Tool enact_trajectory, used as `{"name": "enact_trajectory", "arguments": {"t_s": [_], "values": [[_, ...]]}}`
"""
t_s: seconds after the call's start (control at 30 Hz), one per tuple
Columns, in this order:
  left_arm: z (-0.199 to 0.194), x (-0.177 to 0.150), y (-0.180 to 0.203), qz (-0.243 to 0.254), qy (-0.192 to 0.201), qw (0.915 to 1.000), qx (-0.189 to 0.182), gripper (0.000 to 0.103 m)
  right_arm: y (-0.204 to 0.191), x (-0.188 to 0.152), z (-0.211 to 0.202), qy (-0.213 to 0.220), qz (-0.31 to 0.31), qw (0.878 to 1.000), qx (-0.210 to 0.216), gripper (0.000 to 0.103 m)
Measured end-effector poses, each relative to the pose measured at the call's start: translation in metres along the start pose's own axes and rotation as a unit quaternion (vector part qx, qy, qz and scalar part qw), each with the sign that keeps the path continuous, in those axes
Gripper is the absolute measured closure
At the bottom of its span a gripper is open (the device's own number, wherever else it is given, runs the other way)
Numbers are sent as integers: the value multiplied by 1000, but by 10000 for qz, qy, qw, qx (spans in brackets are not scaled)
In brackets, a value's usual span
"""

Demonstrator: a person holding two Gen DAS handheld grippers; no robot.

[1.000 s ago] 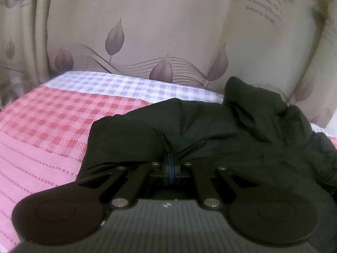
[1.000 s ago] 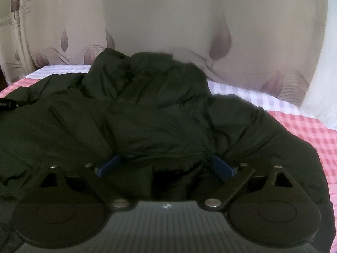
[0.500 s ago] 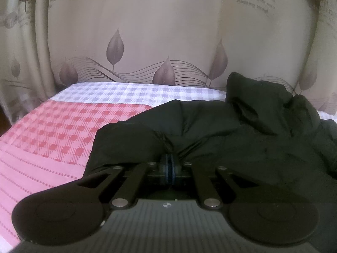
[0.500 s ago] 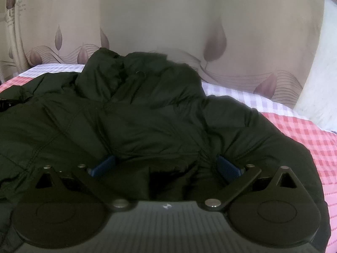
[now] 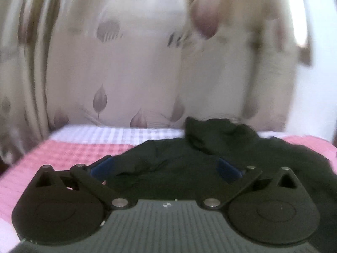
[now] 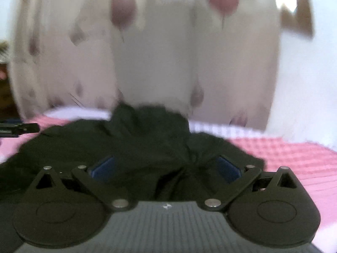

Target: Fold large clothes

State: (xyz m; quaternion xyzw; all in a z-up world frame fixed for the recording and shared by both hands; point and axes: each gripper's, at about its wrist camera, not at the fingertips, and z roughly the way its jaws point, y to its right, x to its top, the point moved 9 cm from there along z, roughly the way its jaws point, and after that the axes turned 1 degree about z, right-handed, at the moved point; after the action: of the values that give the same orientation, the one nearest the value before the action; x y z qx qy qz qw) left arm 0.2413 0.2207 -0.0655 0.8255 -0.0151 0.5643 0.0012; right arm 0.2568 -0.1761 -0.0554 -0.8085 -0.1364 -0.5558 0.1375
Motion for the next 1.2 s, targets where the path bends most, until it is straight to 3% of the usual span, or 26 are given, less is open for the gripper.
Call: {"name": "enact_trajectory", "arguments": {"t_s": [0.1,0.23,0.4,0.47,0.63,0.77,0.83,0.97,1.07,1.1,1.13,1.2], "values": [[-61,-4,-14,1,-154,9998,-148,0,11,-22,-77,-6,-117,9999,73,0],[-138,-29,-26,-470,-231,9981,-315,0,27,-74,-158,-262,-435,9978,-424,0],[-200,-77,-46,-913,-710,9924,-415,0,35,-127,-208,-490,-689,9916,-976,0],[-214,-100,-53,-1323,-969,9843,-651,0,39,-143,-218,-563,-513,9914,-1065,0],[-220,-151,-68,-2502,-1637,9487,-1033,0,58,-156,-235,-391,536,9938,-895,0],[-213,-180,-73,-3351,-1821,9145,-1353,0,81,-172,-238,-351,1736,9821,-642,0],[-209,-186,-70,-3511,-1868,9045,-1542,0,89,-183,-235,-399,2242,9725,-488,0],[-203,-190,-52,-3370,-1852,9034,-1898,0,94,-199,-229,-468,2612,9633,-395,0],[-201,-192,-45,-3176,-1796,9120,-1875,10,84,-203,-221,-556,2603,9638,-187,7],[-200,-192,-42,-3065,-1782,9163,-1860,30,80,-204,-218,-603,2508,9659,-217,18],[-200,-193,-38,-2977,-1803,9194,-1830,53,77,-204,-214,-650,2434,9674,-261,40],[-202,-194,-34,-2850,-1798,9253,-1742,60,69,-204,-210,-708,2442,9670,-155,63]]}}
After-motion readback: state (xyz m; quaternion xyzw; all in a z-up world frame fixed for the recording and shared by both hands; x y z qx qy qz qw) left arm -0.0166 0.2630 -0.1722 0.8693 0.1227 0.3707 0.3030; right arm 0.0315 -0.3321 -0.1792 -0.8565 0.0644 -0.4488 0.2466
